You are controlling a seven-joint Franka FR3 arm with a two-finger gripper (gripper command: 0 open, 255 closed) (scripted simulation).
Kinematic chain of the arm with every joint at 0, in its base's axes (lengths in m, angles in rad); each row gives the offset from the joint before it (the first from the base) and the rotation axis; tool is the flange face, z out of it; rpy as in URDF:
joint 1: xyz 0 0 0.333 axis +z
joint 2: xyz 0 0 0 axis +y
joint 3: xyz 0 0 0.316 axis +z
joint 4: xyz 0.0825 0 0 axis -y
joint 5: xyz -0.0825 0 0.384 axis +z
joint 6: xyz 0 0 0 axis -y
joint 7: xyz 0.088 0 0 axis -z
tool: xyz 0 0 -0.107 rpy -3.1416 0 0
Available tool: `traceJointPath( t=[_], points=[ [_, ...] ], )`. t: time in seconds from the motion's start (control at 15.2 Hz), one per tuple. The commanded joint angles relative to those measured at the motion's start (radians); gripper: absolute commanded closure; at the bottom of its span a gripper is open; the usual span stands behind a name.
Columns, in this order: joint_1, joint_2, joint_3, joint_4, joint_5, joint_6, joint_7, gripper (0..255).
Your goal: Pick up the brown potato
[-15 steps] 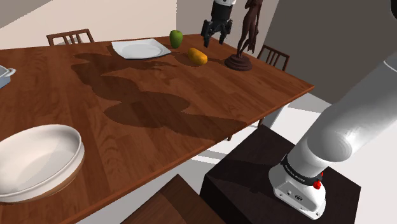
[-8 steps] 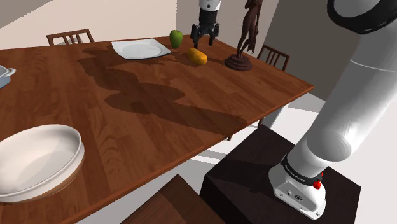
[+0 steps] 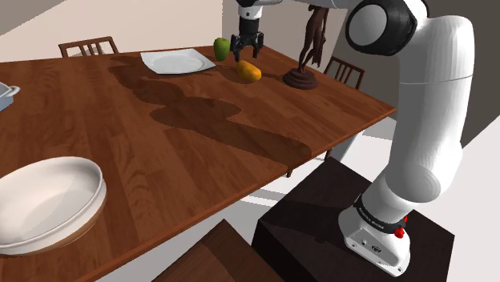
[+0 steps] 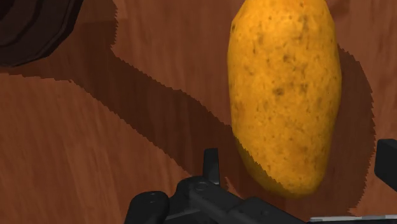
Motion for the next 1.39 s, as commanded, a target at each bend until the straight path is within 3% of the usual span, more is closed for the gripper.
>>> traceJointPath(
  t=[0.0,0.46,0.53,1.12,1.32],
  points=[
    [0.0,0.015,0.0,-0.006,0.0,0.02,0.002,0],
    [0.0,0.015,0.0,-0.081,-0.001,0.095,0.006,0],
    [0.0,0.014,0.0,-0.084,-0.001,0.096,0.005,255],
    [0.0,0.015,0.0,-0.081,-0.001,0.095,0.006,255],
    [0.0,0.014,0.0,-0.043,-0.001,0.056,0.004,255]
  ],
)
